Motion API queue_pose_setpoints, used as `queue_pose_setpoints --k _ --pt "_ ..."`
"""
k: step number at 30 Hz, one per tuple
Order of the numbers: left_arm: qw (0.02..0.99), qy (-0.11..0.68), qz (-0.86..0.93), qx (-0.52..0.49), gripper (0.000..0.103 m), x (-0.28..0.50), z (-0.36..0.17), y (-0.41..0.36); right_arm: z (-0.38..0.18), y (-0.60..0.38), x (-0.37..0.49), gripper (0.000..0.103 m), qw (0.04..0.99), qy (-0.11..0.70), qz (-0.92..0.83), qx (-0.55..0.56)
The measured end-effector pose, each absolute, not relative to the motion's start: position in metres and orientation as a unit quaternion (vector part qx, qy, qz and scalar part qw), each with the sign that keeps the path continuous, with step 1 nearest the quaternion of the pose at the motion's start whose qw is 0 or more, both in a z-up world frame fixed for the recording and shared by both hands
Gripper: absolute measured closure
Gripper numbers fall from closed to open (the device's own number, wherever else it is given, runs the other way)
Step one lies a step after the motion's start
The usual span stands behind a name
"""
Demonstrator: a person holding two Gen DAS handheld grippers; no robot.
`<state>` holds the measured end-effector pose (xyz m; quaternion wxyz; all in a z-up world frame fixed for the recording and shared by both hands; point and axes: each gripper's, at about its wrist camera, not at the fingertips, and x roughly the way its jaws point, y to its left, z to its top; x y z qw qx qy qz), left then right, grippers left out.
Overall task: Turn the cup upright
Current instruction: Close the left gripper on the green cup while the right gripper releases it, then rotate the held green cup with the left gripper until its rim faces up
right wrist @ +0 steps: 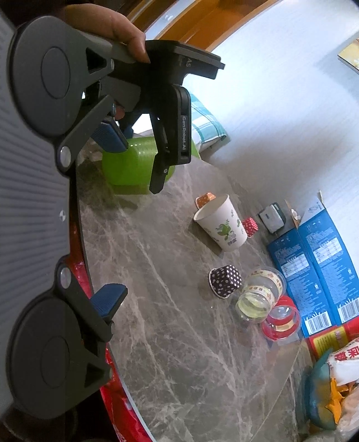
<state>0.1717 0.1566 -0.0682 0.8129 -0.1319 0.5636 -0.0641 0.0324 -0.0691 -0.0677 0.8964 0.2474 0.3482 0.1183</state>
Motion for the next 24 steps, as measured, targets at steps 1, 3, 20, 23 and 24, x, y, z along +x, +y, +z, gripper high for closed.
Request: queue_pose_setpoints --k 1,3,20,23,24 --pt "0.816 0.561 -0.063 -0.127 0.030 0.171 -0.068 0.157 -0.068 -0.069 0.033 0.001 0.896 0.348 0.119 0.248" --pt "0.821 0.556 -0.060 -0.114 0.030 0.169 -0.066 0.158 -0.069 -0.069 0.033 0.001 0.894 0.348 0.124 0.252" --pt "0.943 0.116 -0.308 -0.037 0.030 0.064 -0.005 0.175 -0.069 -0.066 0.014 0.001 0.911 0.309 0.111 0.251" --pt "0.976 -0.031 -0.216 -0.017 0.030 0.036 -0.022 0.163 -0.074 -0.065 0.003 0.001 0.921 0.279 0.098 0.253" --pt "0.981 -0.074 -0.178 -0.007 0.030 0.029 -0.032 0.155 -0.077 -0.065 0.000 0.001 0.923 0.268 0.095 0.257"
